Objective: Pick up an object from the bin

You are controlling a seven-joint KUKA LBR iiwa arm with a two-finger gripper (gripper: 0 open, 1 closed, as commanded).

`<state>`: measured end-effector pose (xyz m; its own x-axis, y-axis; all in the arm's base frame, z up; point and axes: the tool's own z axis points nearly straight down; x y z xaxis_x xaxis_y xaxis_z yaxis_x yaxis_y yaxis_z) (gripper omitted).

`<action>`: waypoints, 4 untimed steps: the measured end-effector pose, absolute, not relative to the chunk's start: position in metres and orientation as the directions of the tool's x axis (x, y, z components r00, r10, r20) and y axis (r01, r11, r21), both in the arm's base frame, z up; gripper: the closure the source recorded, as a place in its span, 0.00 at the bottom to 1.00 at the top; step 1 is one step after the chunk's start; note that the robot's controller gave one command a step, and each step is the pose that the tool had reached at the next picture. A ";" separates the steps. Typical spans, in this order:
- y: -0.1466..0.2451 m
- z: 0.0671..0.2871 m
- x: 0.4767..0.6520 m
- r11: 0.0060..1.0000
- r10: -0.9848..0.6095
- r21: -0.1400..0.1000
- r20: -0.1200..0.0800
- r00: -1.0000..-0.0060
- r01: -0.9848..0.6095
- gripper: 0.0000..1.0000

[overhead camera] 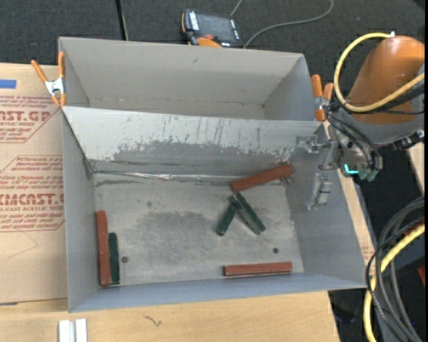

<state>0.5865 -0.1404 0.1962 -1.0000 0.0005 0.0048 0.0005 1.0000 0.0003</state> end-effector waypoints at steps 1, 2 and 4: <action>-0.062 0.068 0.575 1.000 -0.015 0.001 -0.002 -1.000 -0.015 0.00; -0.016 0.100 0.562 0.991 0.131 0.002 -0.002 -0.991 0.131 0.00; -0.040 0.068 0.537 0.831 0.557 -0.002 0.004 -0.831 0.557 0.00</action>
Offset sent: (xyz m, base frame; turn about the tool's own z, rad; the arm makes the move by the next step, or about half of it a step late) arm -0.0119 0.0758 -0.1262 -0.0126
